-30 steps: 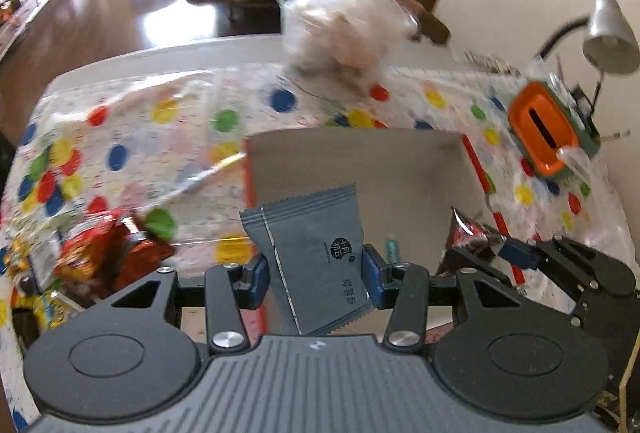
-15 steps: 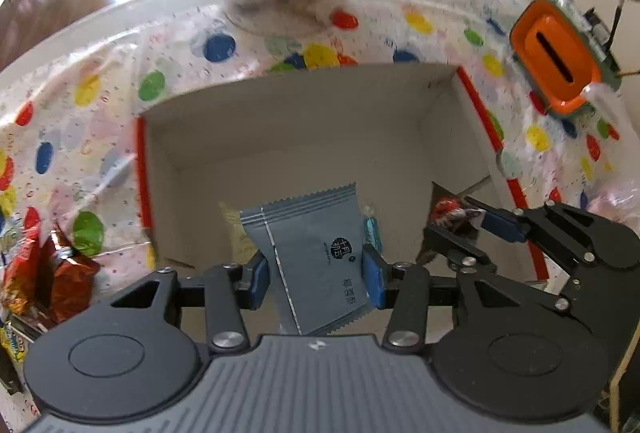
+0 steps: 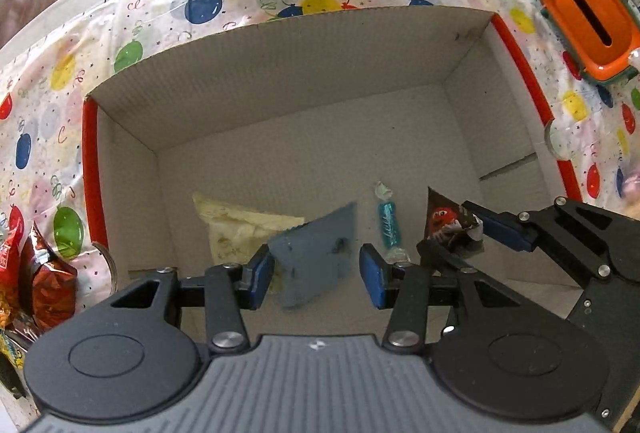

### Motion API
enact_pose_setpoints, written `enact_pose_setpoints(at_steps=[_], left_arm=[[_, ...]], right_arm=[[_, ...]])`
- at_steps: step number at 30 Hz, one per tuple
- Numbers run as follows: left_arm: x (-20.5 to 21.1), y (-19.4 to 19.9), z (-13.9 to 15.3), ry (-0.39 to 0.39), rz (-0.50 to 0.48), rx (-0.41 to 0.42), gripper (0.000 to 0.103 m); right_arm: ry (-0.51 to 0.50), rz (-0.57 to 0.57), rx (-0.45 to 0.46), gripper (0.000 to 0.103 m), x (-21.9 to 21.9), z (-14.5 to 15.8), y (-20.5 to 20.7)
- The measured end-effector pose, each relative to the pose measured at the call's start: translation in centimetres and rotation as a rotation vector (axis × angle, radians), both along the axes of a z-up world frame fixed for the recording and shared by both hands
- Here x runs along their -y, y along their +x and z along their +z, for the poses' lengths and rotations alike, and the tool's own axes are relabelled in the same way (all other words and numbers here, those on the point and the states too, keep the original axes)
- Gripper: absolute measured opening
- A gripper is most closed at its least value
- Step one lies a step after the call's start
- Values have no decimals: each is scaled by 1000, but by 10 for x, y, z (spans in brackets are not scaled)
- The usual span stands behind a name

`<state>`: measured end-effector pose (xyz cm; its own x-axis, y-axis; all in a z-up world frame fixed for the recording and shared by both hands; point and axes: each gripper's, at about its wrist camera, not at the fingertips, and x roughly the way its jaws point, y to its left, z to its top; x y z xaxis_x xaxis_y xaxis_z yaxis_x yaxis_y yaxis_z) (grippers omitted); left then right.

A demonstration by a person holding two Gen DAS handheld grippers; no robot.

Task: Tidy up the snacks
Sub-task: 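Carry both snacks into the cardboard box and open both tools, then move both open tools back to the snack pile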

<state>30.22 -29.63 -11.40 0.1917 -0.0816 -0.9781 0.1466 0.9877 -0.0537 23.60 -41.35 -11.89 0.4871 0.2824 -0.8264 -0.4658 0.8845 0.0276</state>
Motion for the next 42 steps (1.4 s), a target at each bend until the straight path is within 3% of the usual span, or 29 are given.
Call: enact_pose_setpoints(at_steps=[10, 22, 33, 37, 42], left_arm=[[-3, -12, 14, -20, 16, 55, 47], [-19, -46, 53, -72, 48, 199, 47], [-41, -94, 90, -89, 69, 359, 56], [-56, -114, 101, -91, 88, 423, 65], [-79, -140, 112, -74, 106, 505, 66]], right_arm=[[49, 1, 6, 35, 8, 11, -3], [152, -38, 61, 48, 24, 45, -22], [210, -30, 145, 74, 16, 74, -51], [234, -25, 161, 81, 8, 83, -61], [271, -8, 180, 92, -7, 97, -71]])
